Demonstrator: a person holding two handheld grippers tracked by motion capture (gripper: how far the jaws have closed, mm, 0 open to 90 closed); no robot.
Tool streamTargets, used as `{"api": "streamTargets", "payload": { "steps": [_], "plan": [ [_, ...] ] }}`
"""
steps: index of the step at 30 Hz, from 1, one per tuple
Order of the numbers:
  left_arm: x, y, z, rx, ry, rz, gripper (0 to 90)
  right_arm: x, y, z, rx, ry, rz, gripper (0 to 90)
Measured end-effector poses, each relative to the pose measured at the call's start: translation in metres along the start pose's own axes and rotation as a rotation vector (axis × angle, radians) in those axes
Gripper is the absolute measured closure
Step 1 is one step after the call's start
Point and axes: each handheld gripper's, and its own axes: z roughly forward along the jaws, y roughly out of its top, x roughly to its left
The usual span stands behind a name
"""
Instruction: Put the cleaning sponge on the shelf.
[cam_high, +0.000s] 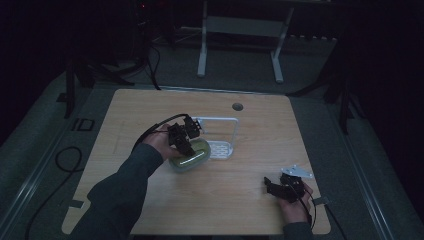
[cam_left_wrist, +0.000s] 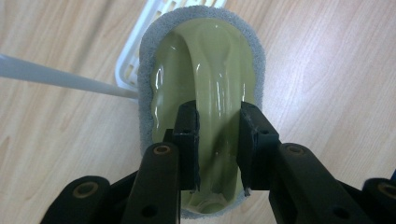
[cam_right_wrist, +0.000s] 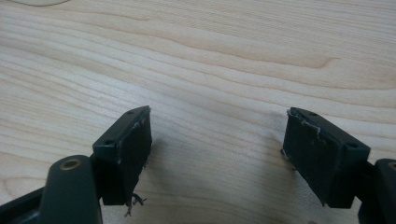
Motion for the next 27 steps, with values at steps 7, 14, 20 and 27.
{"api": "streamTargets", "payload": {
  "steps": [7, 14, 20, 27],
  "plan": [
    [0.003, 0.008, -0.005, 0.003, -0.001, 0.026, 71.6, 0.000, 0.000, 0.000, 0.000, 0.000, 0.001, 23.2],
    [0.004, 0.017, -0.004, 0.019, -0.007, 0.069, 71.6, 0.000, 0.000, 0.000, 0.000, 0.000, 0.001, 23.2],
    [0.004, 0.025, 0.000, 0.023, -0.021, 0.128, 71.6, 0.000, 0.000, 0.000, 0.000, 0.001, 0.000, 23.2],
    [0.008, 0.036, 0.000, 0.010, -0.026, 0.184, 71.6, 0.000, 0.000, 0.000, 0.001, 0.001, -0.002, 23.0]
  ]
}}
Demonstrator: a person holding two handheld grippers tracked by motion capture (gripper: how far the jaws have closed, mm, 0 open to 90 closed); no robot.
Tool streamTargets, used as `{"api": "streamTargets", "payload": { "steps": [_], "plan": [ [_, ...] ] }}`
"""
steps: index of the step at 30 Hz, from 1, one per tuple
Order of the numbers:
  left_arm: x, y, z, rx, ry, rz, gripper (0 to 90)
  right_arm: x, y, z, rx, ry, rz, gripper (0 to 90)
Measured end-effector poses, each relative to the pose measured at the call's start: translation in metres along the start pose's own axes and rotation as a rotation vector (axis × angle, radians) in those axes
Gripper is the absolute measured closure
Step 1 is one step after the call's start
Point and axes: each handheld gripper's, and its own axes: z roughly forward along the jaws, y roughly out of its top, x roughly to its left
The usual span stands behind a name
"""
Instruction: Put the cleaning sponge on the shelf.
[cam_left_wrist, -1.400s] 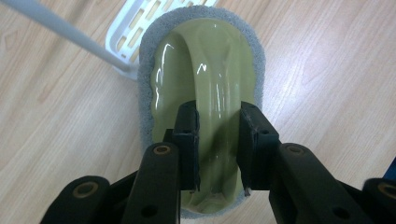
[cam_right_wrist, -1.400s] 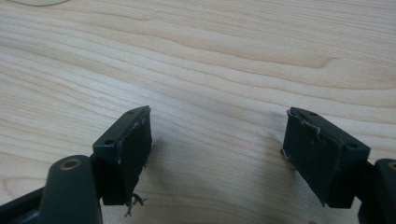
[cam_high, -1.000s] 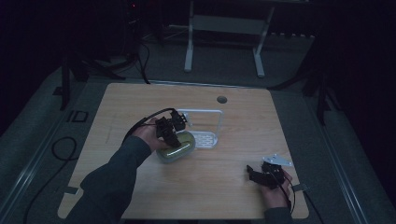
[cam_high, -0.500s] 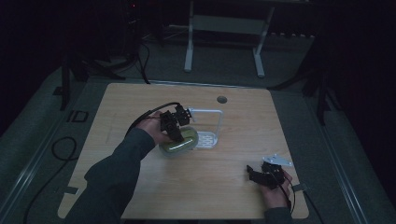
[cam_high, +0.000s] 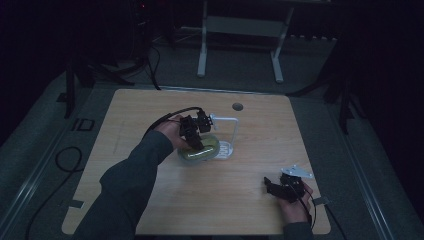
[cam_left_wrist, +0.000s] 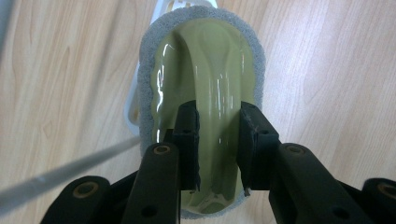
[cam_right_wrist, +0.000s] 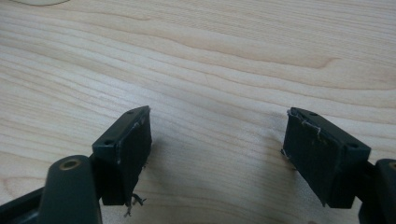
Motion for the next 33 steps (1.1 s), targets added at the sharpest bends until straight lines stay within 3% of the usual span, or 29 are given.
{"api": "streamTargets", "payload": {
  "steps": [5, 8, 13, 33],
  "plan": [
    [0.004, 0.005, -0.003, -0.006, -0.003, 0.036, 71.6, 0.000, 0.000, 0.000, 0.000, 0.001, -0.001, 23.0],
    [0.005, 0.008, -0.003, 0.018, 0.005, 0.066, 71.6, 0.000, 0.000, 0.000, 0.000, 0.001, -0.001, 23.0],
    [0.007, 0.011, -0.005, 0.005, -0.002, 0.080, 71.7, 0.000, 0.000, 0.000, 0.002, 0.001, -0.001, 23.0],
    [0.002, 0.030, 0.012, 0.057, 0.015, 0.179, 71.6, 0.000, 0.000, 0.000, 0.001, 0.003, 0.000, 22.9]
  ]
}}
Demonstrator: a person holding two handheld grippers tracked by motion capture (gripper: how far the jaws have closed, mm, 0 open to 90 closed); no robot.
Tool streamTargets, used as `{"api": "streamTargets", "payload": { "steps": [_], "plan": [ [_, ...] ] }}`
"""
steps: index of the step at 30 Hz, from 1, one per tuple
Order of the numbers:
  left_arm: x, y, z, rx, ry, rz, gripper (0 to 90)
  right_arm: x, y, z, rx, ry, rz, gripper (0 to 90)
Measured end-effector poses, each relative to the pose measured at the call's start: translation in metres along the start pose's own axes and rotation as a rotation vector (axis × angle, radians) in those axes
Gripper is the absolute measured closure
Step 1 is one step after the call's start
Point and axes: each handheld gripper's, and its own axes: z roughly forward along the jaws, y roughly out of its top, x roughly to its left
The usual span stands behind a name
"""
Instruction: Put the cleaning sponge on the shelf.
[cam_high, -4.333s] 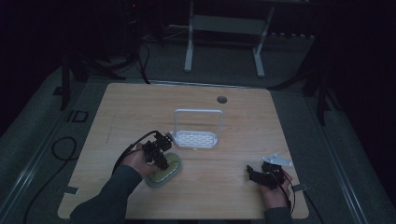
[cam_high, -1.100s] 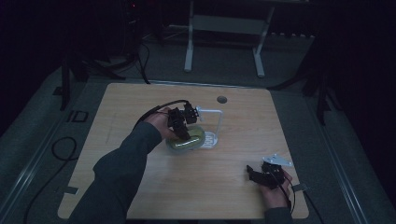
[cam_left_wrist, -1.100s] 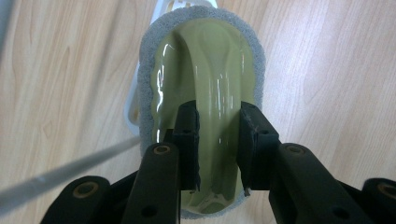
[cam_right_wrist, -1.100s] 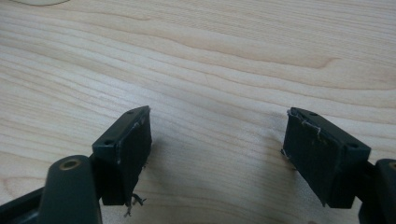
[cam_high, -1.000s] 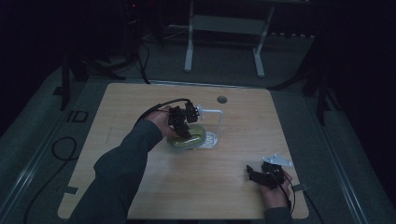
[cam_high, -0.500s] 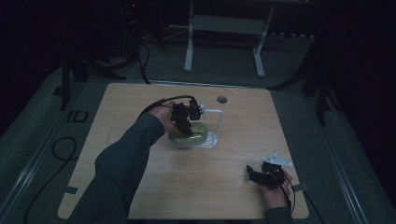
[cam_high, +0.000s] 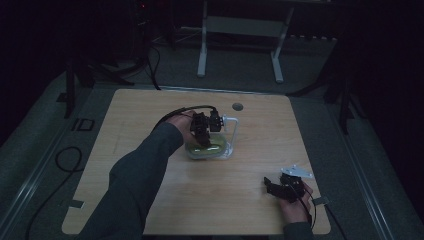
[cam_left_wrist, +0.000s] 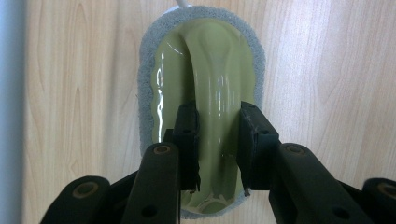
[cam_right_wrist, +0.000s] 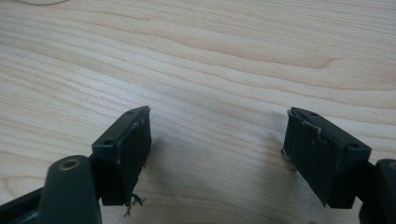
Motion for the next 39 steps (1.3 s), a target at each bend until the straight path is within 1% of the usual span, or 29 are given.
{"api": "streamTargets", "payload": {
  "steps": [1, 3, 7, 9, 11, 14, 16, 18, 19, 23, 25, 27, 29, 34, 39],
  "plan": [
    [-0.001, 0.001, 0.003, 0.004, 0.007, 0.010, 71.6, 0.000, 0.000, 0.000, 0.000, 0.000, 0.000, 22.9],
    [-0.001, 0.002, 0.004, 0.010, 0.016, 0.017, 71.5, 0.000, 0.000, 0.000, 0.000, 0.000, 0.000, 22.9],
    [-0.001, 0.003, 0.007, 0.016, 0.022, 0.027, 71.6, 0.000, 0.000, 0.000, 0.000, 0.000, 0.000, 22.8],
    [-0.002, 0.005, 0.010, 0.024, 0.029, 0.042, 71.6, 0.000, 0.000, 0.000, 0.000, 0.000, 0.000, 22.9],
    [-0.002, 0.005, 0.010, 0.024, 0.029, 0.042, 71.6, 0.000, 0.000, 0.000, -0.001, 0.000, 0.000, 22.9],
    [-0.004, 0.007, 0.015, 0.028, 0.037, 0.060, 71.6, 0.000, 0.000, 0.000, -0.001, 0.000, 0.000, 22.9],
    [-0.005, 0.010, 0.018, 0.035, 0.046, 0.083, 71.6, 0.000, 0.000, 0.000, 0.000, 0.000, -0.001, 22.9],
    [-0.006, 0.011, 0.020, 0.035, 0.049, 0.081, 71.6, 0.000, 0.000, 0.000, -0.001, 0.001, 0.000, 22.9],
    [-0.006, 0.012, 0.021, 0.036, 0.055, 0.095, 71.6, 0.000, 0.000, 0.000, 0.000, 0.001, -0.001, 22.9],
    [-0.010, 0.016, 0.026, 0.039, 0.068, 0.105, 71.5, 0.000, 0.000, 0.000, 0.000, 0.002, -0.001, 22.8],
    [-0.010, 0.018, 0.028, 0.045, 0.072, 0.119, 71.6, 0.000, 0.000, 0.000, 0.000, 0.002, -0.002, 22.8],
    [-0.010, 0.018, 0.030, 0.043, 0.077, 0.112, 71.5, 0.000, 0.000, 0.000, 0.000, 0.002, -0.002, 22.8],
    [-0.009, 0.019, 0.032, 0.049, 0.086, 0.117, 71.6, 0.000, 0.000, 0.000, 0.000, 0.003, -0.002, 22.8],
    [-0.008, 0.018, 0.035, 0.052, 0.086, 0.113, 71.5, 0.000, 0.000, 0.000, 0.000, 0.003, -0.003, 22.8],
    [-0.008, 0.016, 0.040, 0.060, 0.103, 0.120, 71.5, 0.000, 0.000, 0.000, 0.000, 0.003, -0.002, 22.8]
  ]
}}
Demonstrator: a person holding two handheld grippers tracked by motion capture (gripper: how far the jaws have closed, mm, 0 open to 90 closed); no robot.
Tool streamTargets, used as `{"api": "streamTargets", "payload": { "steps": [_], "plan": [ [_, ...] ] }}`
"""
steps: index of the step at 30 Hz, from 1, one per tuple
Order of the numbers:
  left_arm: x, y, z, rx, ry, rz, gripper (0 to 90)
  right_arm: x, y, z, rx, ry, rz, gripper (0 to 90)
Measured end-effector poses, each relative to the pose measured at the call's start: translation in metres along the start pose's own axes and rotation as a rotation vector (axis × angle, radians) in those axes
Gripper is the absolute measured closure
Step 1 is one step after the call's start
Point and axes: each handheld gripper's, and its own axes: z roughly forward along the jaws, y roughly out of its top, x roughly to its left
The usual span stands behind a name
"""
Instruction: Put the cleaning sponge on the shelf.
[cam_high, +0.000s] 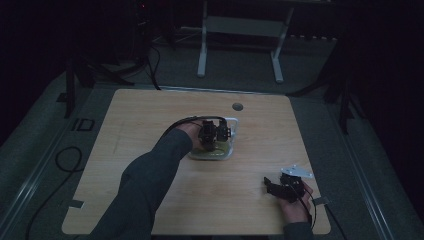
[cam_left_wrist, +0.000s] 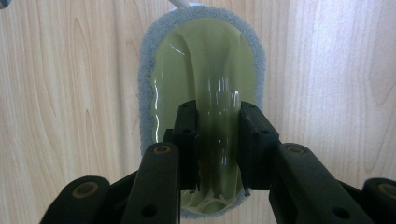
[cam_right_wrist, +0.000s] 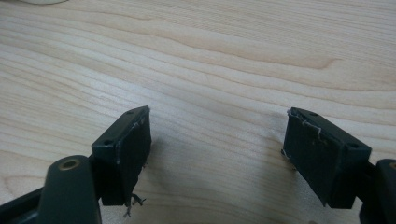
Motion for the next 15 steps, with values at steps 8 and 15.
{"api": "streamTargets", "payload": {
  "steps": [8, 15],
  "plan": [
    [0.0019, -0.0013, 0.0047, 0.003, 0.008, -0.007, 71.5, 0.0001, 0.0000, 0.0000, 0.000, 0.000, 0.001, 22.8],
    [0.0019, -0.0006, 0.0085, 0.007, 0.027, 0.004, 71.4, 0.0000, 0.0000, 0.0000, 0.000, 0.000, -0.001, 22.8]
  ]
}}
